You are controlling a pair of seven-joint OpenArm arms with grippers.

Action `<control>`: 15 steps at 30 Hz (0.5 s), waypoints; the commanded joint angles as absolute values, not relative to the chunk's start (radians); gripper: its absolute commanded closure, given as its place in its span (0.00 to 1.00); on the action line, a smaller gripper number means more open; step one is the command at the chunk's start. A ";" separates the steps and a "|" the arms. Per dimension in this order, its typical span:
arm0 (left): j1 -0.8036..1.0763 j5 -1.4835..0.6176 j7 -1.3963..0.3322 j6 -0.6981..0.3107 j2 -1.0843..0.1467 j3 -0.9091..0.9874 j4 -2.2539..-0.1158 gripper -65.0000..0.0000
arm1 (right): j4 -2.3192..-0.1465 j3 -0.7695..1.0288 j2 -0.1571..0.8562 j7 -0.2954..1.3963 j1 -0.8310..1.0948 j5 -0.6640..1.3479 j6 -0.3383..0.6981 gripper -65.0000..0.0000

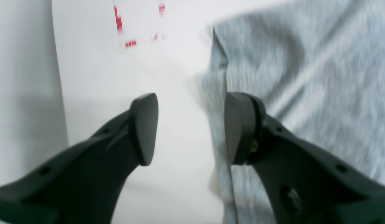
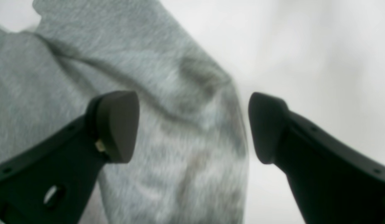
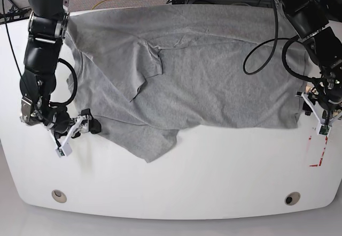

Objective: Fold the T-shirt properly
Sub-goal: 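Release the shoulders and move both grippers to the hem corners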

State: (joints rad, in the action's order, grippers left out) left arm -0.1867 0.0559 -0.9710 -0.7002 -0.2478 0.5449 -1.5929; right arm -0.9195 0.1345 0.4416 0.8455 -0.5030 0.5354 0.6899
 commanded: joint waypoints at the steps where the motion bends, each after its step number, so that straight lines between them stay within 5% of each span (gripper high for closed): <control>1: -0.206 0.053 -0.928 -0.698 -0.263 0.542 -1.595 0.51 | -0.808 0.085 0.479 0.742 -0.581 0.556 0.698 0.20; 15: -0.170 0.050 -0.924 -0.698 -0.263 0.549 -1.598 0.51 | -0.394 -0.197 0.532 0.314 -0.694 0.556 0.698 0.20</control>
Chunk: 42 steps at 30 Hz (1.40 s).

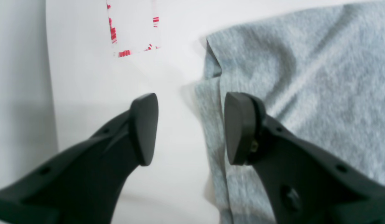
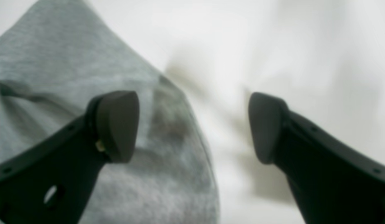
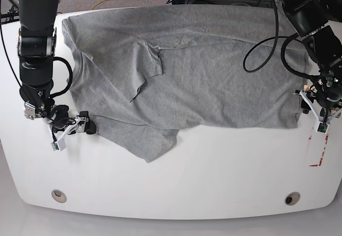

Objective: Fold the T-shirt properly
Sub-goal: 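Release the shoulders and move both grippers to the hem corners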

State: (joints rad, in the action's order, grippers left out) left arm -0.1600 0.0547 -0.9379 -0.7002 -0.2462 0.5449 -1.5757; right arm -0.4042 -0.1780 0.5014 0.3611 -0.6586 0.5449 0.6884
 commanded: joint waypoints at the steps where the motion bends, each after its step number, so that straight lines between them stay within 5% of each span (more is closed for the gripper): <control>1: -0.168 0.048 -0.924 -0.698 -0.263 0.547 -1.600 0.51 | -0.386 -0.213 0.529 0.305 -0.693 0.556 0.698 0.20; 12: -0.142 0.048 -0.923 -0.698 -0.262 0.547 -1.592 0.51 | -0.386 -0.232 0.443 0.306 -0.661 0.558 0.698 0.20; 15: -0.147 0.053 -0.923 -0.698 -0.262 0.547 -1.592 0.51 | -0.386 -0.232 0.437 0.306 -0.659 0.558 0.698 0.29; 21: -0.151 0.054 -0.923 -0.657 -0.263 0.542 -1.572 0.43 | -0.386 -0.237 0.412 0.305 -0.659 0.558 0.698 0.63; 25: -0.205 0.053 -0.923 -0.553 -0.265 0.544 -1.512 0.27 | -0.386 -0.237 0.409 0.306 -0.657 0.558 0.698 0.69; 28: -0.240 0.050 -0.921 -0.492 -0.265 0.545 -1.443 0.24 | -0.386 -0.237 0.409 0.308 -0.645 0.558 0.698 0.74; 32: -0.283 0.048 -0.900 -0.466 -0.265 0.544 -1.383 0.24 | -0.386 -0.237 0.409 0.308 -0.642 0.558 0.698 1.00; 42: -0.406 0.054 -0.737 -0.463 -0.268 0.545 -1.106 0.24 | -0.386 -0.237 0.409 0.308 -0.641 0.558 0.698 1.00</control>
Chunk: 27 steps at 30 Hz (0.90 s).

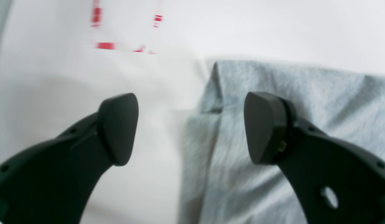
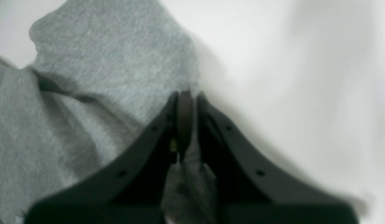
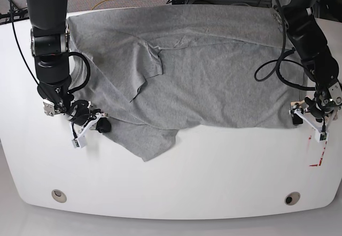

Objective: Fold the T-shirt properly
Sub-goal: 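Release the shoulders and move both grippers to the hem corners, then grasp the hem corners with the right and left grippers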

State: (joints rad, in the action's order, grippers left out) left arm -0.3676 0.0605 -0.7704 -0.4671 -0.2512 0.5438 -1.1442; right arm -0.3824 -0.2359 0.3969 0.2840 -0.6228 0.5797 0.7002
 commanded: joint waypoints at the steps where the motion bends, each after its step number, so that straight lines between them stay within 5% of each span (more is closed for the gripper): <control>1: -0.423 0.054 -0.714 -0.463 -0.271 0.545 -1.063 0.24 | -0.386 -0.237 0.409 0.308 -0.641 0.558 0.698 1.00; 21: -0.492 0.047 -0.613 -0.470 -0.294 0.456 -0.792 0.25 | -0.526 -0.232 0.418 0.364 -0.604 0.558 0.698 1.00; 24: -0.492 0.047 -0.613 -0.464 -0.292 0.453 -0.792 0.40 | -0.588 -0.232 0.418 0.400 -0.590 0.558 0.698 1.00; 27: -0.492 0.047 -0.591 -0.463 -0.292 0.453 -0.792 0.70 | -0.615 -0.232 0.418 0.420 -0.588 0.558 0.698 1.00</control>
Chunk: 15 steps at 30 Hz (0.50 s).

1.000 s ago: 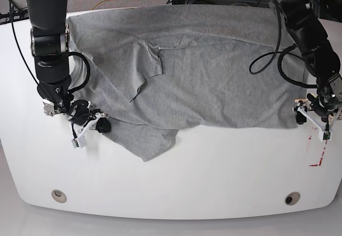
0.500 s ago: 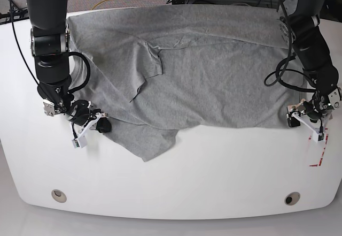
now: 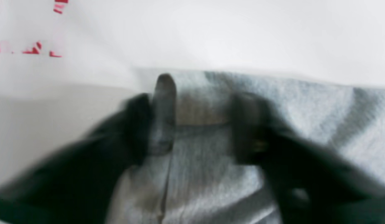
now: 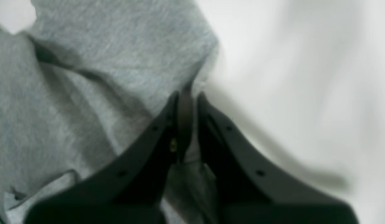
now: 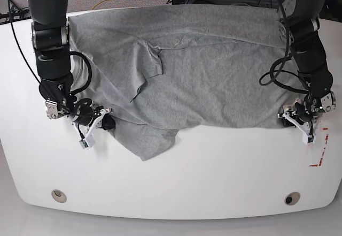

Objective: Fold the T-shirt properly
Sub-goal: 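Grasp the hem corners with the right and left grippers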

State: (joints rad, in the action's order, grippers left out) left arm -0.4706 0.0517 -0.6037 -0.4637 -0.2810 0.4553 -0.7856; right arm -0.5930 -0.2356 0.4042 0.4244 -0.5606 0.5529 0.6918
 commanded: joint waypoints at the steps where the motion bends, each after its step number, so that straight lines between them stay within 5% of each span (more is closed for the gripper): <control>1: -0.490 0.047 -0.576 -0.463 -0.292 0.453 -0.794 0.78 | -0.615 -0.232 0.418 0.420 -0.588 0.558 0.698 1.00; 4: -0.487 0.054 -0.536 -0.463 -0.292 0.453 -0.792 1.00 | -0.615 -0.232 0.418 0.420 -0.593 0.558 0.698 1.00; 15: -0.421 0.051 -0.538 -0.470 -0.294 0.453 -1.009 1.00 | -0.618 -0.232 0.456 0.420 -0.631 0.558 0.698 1.00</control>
State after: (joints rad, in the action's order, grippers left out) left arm -0.3958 0.0593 -0.5594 -0.4713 -0.2752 0.4522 -0.9535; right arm -0.5995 -0.2375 0.4301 0.4465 -0.5846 0.5419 0.6922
